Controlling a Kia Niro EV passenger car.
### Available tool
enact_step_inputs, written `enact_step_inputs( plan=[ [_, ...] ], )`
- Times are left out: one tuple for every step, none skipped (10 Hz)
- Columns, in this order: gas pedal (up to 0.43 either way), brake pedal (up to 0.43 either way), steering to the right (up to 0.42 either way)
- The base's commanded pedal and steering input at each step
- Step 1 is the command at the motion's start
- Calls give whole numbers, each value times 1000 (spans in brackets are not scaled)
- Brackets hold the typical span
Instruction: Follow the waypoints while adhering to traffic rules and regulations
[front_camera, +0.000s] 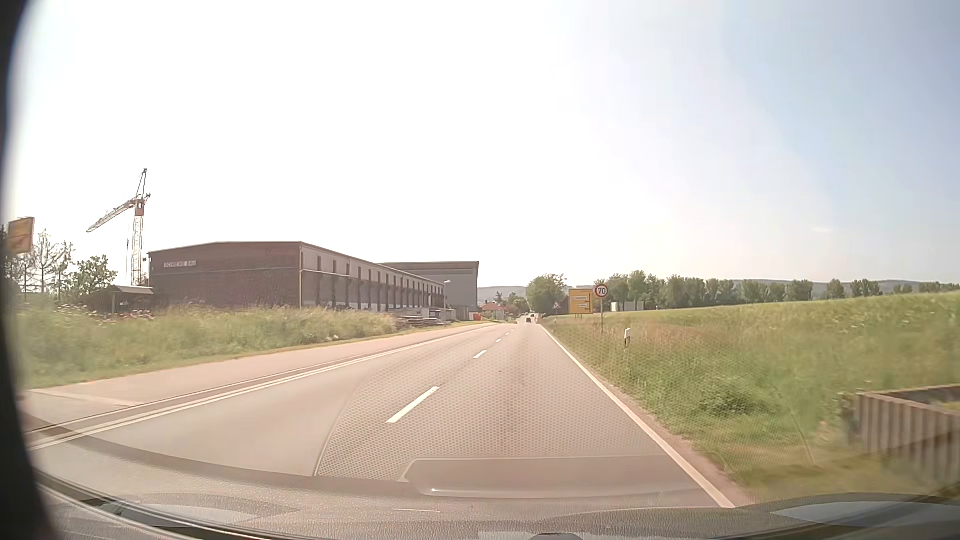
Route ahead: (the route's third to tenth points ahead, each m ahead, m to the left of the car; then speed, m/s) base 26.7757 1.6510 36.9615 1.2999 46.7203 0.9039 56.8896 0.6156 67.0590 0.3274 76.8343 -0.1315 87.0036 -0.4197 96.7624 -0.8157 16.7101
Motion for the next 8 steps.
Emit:
enact_step_inputs(
  plan=[
    [370,0,12],
    [370,0,8],
    [370,0,6],
    [370,0,5],
    [370,0,5],
    [370,0,5],
    [358,0,4],
    [339,0,4]
  ],
)
